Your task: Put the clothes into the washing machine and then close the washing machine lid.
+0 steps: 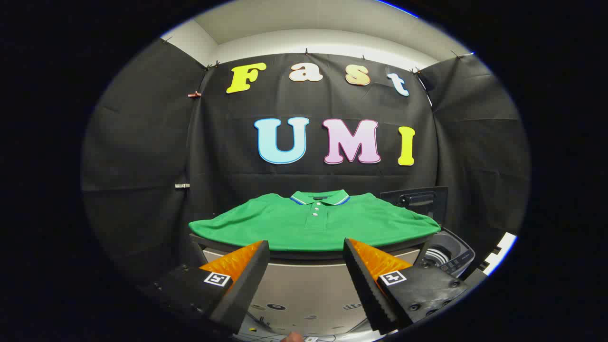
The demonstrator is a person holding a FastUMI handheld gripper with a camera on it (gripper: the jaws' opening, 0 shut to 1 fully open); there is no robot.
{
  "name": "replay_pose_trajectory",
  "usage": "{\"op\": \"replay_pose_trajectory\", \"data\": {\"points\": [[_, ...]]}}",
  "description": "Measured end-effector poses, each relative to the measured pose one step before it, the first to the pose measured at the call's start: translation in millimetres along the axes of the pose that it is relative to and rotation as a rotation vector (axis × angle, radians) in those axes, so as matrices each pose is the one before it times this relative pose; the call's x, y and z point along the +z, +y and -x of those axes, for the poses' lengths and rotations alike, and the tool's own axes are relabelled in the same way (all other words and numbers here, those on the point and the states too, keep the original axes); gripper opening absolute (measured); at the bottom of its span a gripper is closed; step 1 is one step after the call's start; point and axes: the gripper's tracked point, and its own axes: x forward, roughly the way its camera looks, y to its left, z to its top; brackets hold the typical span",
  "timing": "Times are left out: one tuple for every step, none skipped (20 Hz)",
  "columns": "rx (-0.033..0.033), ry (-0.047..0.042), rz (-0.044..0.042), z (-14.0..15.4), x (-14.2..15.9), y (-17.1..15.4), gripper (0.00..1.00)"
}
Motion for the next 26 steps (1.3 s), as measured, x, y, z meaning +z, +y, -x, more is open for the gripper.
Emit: {"op": "replay_pose_trajectory", "data": {"points": [[-0.00147, -0.00118, 0.00118, -0.13, -0.11, -0.58, 0.98], [-0.00322, 0.0024, 0.00047, -0.27, -0.32, -0.28, 0.98], [0.00041, 0.00083, -0.00186, 0.0, -0.55, -0.06, 0.98], [0.0, -0.00047, -0.00112, -0.06, 0.49, 0.77, 0.98], [-0.0003, 0.00301, -0.00036, 0.14, 0.36, 0.04, 0.98], [0.0015, -0.00167, -0.00226, 0.25, -0.07, 0.94, 0.98], [-0.0032, -0.00122, -0.00045, 0.19, 1.28, -0.04, 0.98], [-0.00165, -0.00125, -0.00019, -0.25, -0.28, -0.32, 0.98], [-0.0022, -0.00027, -0.00003, 0.04, -0.18, -0.26, 0.98], [-0.00106, 0.00071, 0.00263, 0.35, -0.72, -0.05, 0.98], [0.00291, -0.00171, 0.00181, 0.4, 0.75, 0.43, 0.98], [0.0008, 0.00182, 0.00025, 0.51, -0.68, 0.35, 0.98], [-0.00218, 0.00351, -0.00071, 0.83, -0.97, -0.93, 0.98], [0.00016, -0.00391, -0.00223, -0.09, 1.72, 0.08, 0.98], [0.00127, -0.00489, -0.00038, 0.01, 1.45, 0.05, 0.98], [-0.00458, -0.00001, 0.00419, -0.25, -0.16, -1.14, 0.98], [-0.00069, -0.00012, -0.00088, 0.59, 0.06, -1.4, 0.98], [0.00446, 0.0001, -0.00496, -1.24, 0.16, 1.43, 0.98], [0.00126, 0.0015, -0.00117, 0.01, 0.58, 0.58, 0.98], [-0.00123, -0.00426, 0.00341, -0.22, 1.1, -0.97, 0.98], [0.00027, 0.00365, 0.00216, -2.08, 0.35, -0.51, 0.98], [0.00767, 0.00676, 0.00158, -0.55, -2.33, 2.27, 0.98], [0.00282, 0.0075, 0.00196, -0.94, -0.65, 0.65, 0.98], [0.00567, 0.00049, -0.00045, -1.38, 0.95, 0.63, 0.98], [0.00097, -0.00038, 0.00043, -1.49, 2.34, 0.19, 0.98], [-0.00541, -0.00336, 0.00296, -2.18, 2.3, -1.85, 0.98]]}}
